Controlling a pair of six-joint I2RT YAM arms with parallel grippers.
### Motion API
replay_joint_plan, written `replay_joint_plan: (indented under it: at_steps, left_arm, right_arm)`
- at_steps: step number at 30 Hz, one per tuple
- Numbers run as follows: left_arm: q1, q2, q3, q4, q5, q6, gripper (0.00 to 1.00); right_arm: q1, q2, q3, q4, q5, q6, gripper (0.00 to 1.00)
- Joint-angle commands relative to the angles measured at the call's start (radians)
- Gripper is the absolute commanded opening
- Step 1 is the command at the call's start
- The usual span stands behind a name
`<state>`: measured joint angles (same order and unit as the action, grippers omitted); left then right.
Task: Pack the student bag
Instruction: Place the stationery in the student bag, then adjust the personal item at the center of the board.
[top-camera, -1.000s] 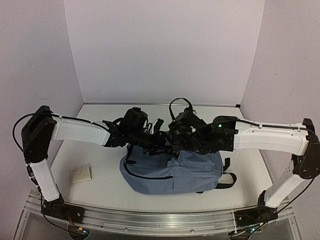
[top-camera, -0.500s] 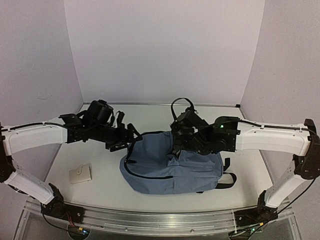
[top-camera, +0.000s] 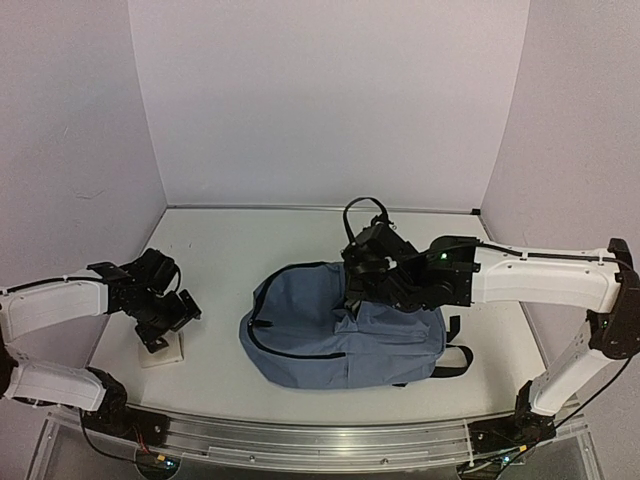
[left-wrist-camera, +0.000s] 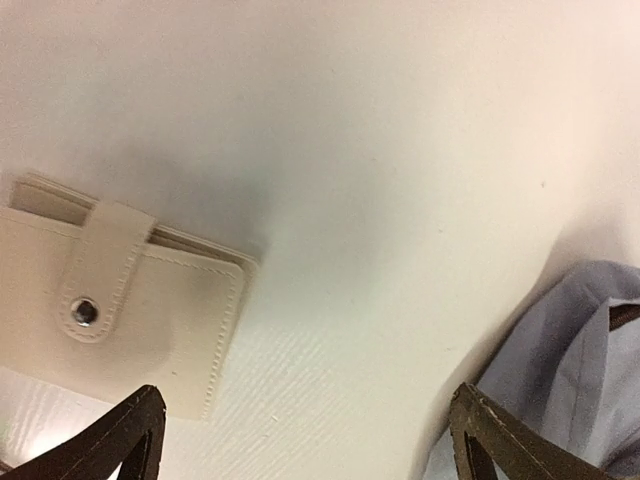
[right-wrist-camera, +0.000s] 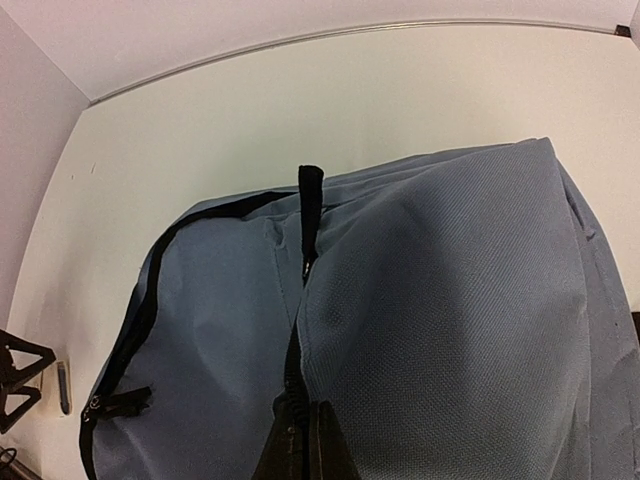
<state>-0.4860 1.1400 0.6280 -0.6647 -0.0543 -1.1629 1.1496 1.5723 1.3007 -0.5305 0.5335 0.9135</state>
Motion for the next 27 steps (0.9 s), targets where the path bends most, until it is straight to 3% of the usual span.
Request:
replay_joint_plan:
  at_steps: [1, 5, 10, 16, 27]
  left_arm:
    - [0.024, 0.002, 0.028, -0.151, -0.188, -0.068, 0.99]
    - [0.046, -0.001, 0.012, -0.222, -0.247, -0.117, 1.0]
    - [0.142, -0.024, -0.074, -0.151, -0.181, -0.104, 1.0]
    - [0.156, -0.037, -0.131, -0.054, -0.153, -0.114, 1.0]
    - [0.155, 0.069, -0.082, 0.241, -0.01, 0.099, 0.98]
  right_arm:
    - [0.001, -0.058, 0.022, 0.09, 0.039, -0.006, 0.0]
    - [0.001, -0.051, 0.027, 0.092, 0.035, -0.011, 0.0]
    - [0.001, -0.05, 0.025, 0.095, 0.033, -0.013, 0.0]
    - [0.002, -0.057, 0.018, 0.098, 0.036, -0.011, 0.0]
    - [0.001, -0.057, 0.017, 0.098, 0.038, -0.011, 0.0]
